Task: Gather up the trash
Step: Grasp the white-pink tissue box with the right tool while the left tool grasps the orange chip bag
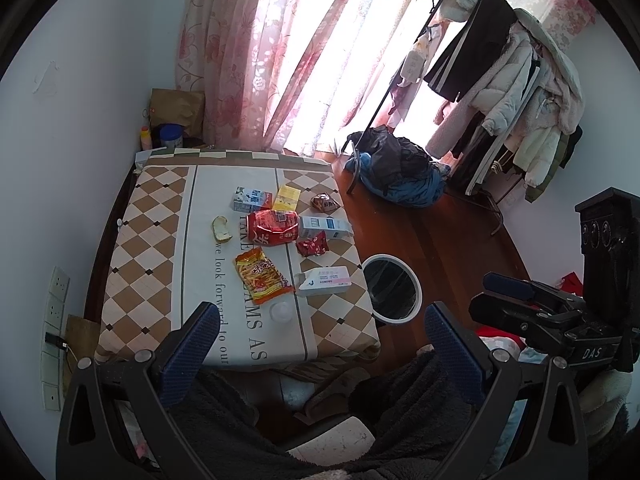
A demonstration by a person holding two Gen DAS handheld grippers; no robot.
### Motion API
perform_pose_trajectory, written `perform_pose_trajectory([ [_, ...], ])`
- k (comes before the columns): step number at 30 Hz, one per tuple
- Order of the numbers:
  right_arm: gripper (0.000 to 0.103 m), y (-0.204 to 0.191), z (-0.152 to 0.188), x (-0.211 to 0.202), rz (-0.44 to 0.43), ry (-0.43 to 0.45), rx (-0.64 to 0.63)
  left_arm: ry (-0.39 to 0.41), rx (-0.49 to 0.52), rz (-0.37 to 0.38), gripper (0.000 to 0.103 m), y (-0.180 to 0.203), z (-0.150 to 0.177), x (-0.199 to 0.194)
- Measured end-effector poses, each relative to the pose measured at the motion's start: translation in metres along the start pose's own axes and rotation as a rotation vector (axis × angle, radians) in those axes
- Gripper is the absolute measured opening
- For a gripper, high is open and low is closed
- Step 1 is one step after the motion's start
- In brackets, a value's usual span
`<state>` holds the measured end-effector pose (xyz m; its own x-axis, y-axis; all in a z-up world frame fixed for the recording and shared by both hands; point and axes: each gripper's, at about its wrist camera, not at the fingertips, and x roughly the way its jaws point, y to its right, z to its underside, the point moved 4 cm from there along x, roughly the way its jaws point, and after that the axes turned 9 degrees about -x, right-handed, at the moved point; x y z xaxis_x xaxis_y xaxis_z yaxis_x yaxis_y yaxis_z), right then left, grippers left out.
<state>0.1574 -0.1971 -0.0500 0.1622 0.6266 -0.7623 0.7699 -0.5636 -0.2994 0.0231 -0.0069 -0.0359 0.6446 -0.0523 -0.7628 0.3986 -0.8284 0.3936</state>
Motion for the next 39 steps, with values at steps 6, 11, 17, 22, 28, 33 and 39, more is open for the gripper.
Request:
perform_pose_trajectory([
  [6,0.103,0.017,-0.003,0.019,0.043,-0.028,0.03,0.068,-0.027,-0.218,0.103,-0.028,-0.007,0.043],
  [11,0.103,0.052,-0.015,0.087,0.159,-0.151,-0.045,0.048,-0.048,-0.408,0.103,-0.069,-0.011,0.121],
  [17,0.103,0.095,-0.011,0.227,0.233,-0.459,-0.263,-0.103,-0.113,-0.495,0.103,-0.117,0.005,0.216],
  [22,0.103,0.109,0.011,0.324,0.276,-0.66,-0.489,-0.209,-0.177,-0.536,0.103,-0.146,0.017,0.265],
  [28,0.101,0.112,0.033,0.383,0.254,-0.78,-0.671,-0.276,-0.189,-0.539,0.103,-0.164,0.027,0.29],
  [33,0.076,0.128,0.03,0.387,0.198,-0.77,-0.507,-0.302,-0.228,-0.497,0.103,-0.167,0.027,0.302],
  [39,0.068,0.176,0.046,0.358,0.198,-0.717,-0.003,-0.331,-0.317,-0.417,0.103,-0.171,0.019,0.315],
])
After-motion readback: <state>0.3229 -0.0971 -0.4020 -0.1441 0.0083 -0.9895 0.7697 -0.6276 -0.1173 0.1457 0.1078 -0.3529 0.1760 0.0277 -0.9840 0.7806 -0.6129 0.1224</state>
